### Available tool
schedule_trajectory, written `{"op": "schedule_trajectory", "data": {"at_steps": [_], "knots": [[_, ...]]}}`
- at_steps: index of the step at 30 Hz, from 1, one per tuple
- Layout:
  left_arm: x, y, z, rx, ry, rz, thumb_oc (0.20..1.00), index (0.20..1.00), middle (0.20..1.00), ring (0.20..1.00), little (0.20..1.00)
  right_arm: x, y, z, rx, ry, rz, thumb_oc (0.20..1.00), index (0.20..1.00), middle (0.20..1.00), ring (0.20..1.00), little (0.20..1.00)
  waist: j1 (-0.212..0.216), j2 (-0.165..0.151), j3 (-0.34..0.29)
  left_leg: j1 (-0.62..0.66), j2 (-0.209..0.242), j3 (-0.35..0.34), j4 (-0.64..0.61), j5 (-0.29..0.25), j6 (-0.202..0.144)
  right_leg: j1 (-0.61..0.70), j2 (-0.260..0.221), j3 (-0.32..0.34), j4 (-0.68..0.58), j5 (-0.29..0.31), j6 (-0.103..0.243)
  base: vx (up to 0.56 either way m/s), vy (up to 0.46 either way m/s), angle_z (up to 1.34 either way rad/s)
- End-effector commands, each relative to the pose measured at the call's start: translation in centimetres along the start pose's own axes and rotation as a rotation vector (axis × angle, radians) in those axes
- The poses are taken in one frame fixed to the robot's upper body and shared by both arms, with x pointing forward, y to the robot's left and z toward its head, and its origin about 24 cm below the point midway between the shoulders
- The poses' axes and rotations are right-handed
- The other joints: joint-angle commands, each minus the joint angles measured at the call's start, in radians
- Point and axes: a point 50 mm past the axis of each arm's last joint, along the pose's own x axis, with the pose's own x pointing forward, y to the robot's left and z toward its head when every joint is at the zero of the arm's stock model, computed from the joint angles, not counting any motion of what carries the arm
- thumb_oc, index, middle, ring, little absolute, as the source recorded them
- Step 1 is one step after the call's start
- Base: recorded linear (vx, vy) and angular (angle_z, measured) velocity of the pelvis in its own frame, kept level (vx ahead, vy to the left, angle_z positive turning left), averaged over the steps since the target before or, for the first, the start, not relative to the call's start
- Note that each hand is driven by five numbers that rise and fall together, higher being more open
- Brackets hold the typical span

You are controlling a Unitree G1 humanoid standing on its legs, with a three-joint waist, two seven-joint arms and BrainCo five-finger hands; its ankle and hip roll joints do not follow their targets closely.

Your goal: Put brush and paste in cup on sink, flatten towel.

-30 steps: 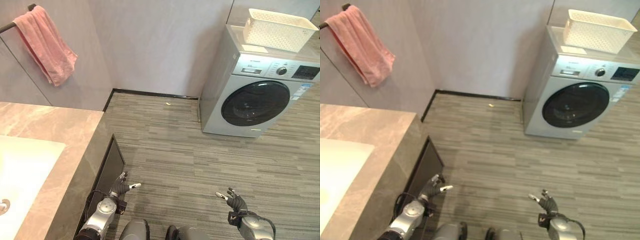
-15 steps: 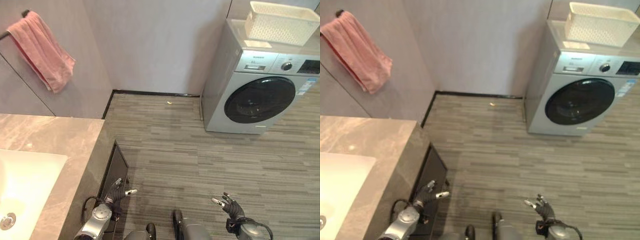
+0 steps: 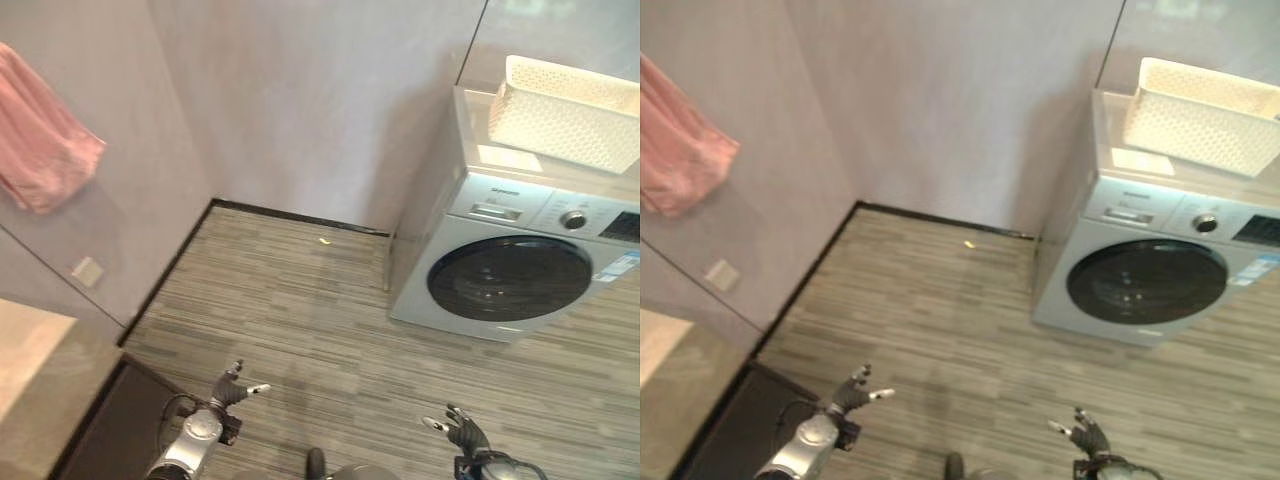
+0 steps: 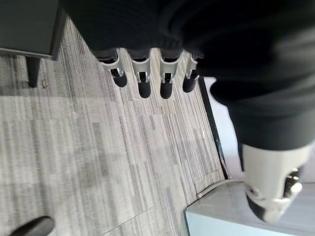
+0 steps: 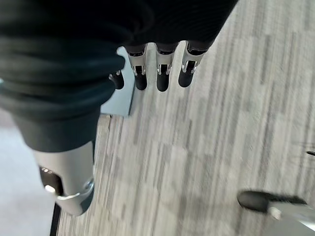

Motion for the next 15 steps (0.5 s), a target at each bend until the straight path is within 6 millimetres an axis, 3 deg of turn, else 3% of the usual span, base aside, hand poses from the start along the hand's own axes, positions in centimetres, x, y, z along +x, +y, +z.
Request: {"op": "schedule_trajectory", "data": {"at_steps": [1, 2, 4, 5, 6, 7, 8, 9, 11, 13, 15], "knots": [[0.8, 0.7, 2.6, -0.011, -0.088, 0.041, 1.0, 1.0, 1.0, 1.0, 1.0, -1.0, -2.8, 0.6, -0.07, -0.049, -0.06, 1.0, 1.0, 1.0, 1.0, 1.0, 0.027, 0.02, 0.039, 0.006, 0.004, 0.191, -0.42, 0.166, 0.004, 0.122, -0.097, -0.013, -0.187, 0.062, -0.029, 0.23, 0.001, 0.81], [0.8, 0.7, 2.6, -0.011, -0.088, 0.041, 1.0, 1.0, 1.0, 1.0, 1.0, -1.0, -2.8, 0.6, -0.07, -0.049, -0.06, 1.0, 1.0, 1.0, 1.0, 1.0, 0.027, 0.02, 0.04, 0.009, 0.003, 0.192, -0.422, 0.166, 0.005, 0.124, -0.097, -0.012, -0.187, 0.061, -0.029, 0.22, 0.023, 0.65], [0.8, 0.6, 2.1, -0.025, -0.073, 0.042, 1.0, 1.0, 1.0, 1.0, 1.0, -1.2, -2.8, 0.2, -0.097, -0.036, -0.047, 1.0, 1.0, 1.0, 1.0, 1.0, 0.049, 0.024, 0.041, -0.024, -0.029, 0.167, -0.574, 0.185, 0.005, 0.174, -0.095, -0.01, -0.213, 0.042, -0.015, 0.37, 0.059, -0.35], [0.6, 0.6, 1.8, -0.035, -0.063, 0.041, 1.0, 1.0, 1.0, 1.0, 1.0, -1.3, -2.9, -0.1, -0.118, -0.024, -0.045, 1.0, 1.0, 1.0, 1.0, 1.0, 0.058, 0.032, 0.034, -0.034, -0.037, 0.15, -0.657, 0.226, -0.006, 0.199, -0.088, -0.005, -0.224, 0.033, -0.01, 0.62, 0.155, -0.41], [0.4, 0.5, 1.1, -0.045, -0.046, 0.039, 1.0, 1.0, 1.0, 1.0, 1.0, -1.4, -3.0, -0.2, -0.15, -0.02, -0.038, 1.0, 1.0, 1.0, 1.0, 1.0, 0.072, 0.046, 0.028, -0.06, -0.011, 0.155, -0.772, 0.279, -0.024, 0.243, -0.084, 0.001, -0.226, 0.009, 0.0, 0.49, 0.13, -0.14], [0.3, 0.5, 1.0, -0.045, -0.045, 0.039, 1.0, 1.0, 1.0, 1.0, 1.0, -1.4, -3.0, -0.2, -0.151, -0.019, -0.037, 1.0, 1.0, 1.0, 1.0, 1.0, 0.072, 0.043, 0.031, -0.051, -0.015, 0.157, -0.78, 0.283, -0.024, 0.248, -0.087, 0.002, -0.226, 0.008, 0.001, 0.5, 0.154, -0.11], [0.2, 0.6, 0.6, -0.051, -0.034, 0.04, 1.0, 1.0, 1.0, 1.0, 1.0, -1.5, -3.1, -0.3, -0.155, -0.019, -0.03, 1.0, 1.0, 1.0, 1.0, 1.0, 0.077, 0.045, 0.028, -0.063, 0.001, 0.18, -0.832, 0.302, -0.03, 0.268, -0.086, 0.006, -0.218, -0.011, 0.004, 0.54, 0.184, -0.46], [-0.1, 0.7, -0.2, -0.042, -0.009, 0.039, 1.0, 1.0, 1.0, 1.0, 1.0, -1.6, -2.9, -0.2, -0.171, -0.024, -0.01, 1.0, 1.0, 1.0, 1.0, 1.0, 0.073, 0.042, 0.023, -0.056, 0.022, 0.246, -0.859, 0.314, -0.041, 0.313, -0.091, 0.011, -0.206, -0.041, 0.011, 0.54, 0.183, -0.62], [-0.1, 0.8, -0.4, -0.036, -0.001, 0.042, 1.0, 1.0, 1.0, 1.0, 1.0, -1.6, -2.8, -0.2, -0.177, -0.023, -0.001, 1.0, 1.0, 1.0, 1.0, 1.0, 0.083, 0.042, 0.017, -0.062, 0.04, 0.284, -0.841, 0.34, -0.035, 0.328, -0.087, 0.021, -0.204, -0.044, 0.011, 0.46, 0.214, -0.37], [-0.2, 1.0, -0.7, -0.034, 0.008, 0.048, 1.0, 1.0, 1.0, 1.0, 1.0, -1.6, -2.4, -0.5, -0.178, -0.013, 0.008, 1.0, 1.0, 1.0, 1.0, 1.0, 0.091, 0.034, -0.004, -0.06, 0.032, 0.257, -0.801, 0.343, -0.021, 0.349, -0.116, 0.024, -0.193, -0.052, 0.03, 0.43, 0.271, 0.01], [-0.2, 1.3, -0.5, -0.008, 0.0, 0.049, 1.0, 1.0, 1.0, 1.0, 1.0, -1.5, -2.2, -1.0, -0.161, 0.006, 0.005, 1.0, 1.0, 1.0, 1.0, 1.0, 0.098, 0.005, -0.018, -0.087, 0.002, 0.25, -0.715, 0.3, -0.001, 0.356, -0.169, 0.029, -0.155, 0.011, 0.06, 0.35, 0.291, -0.24]]}}
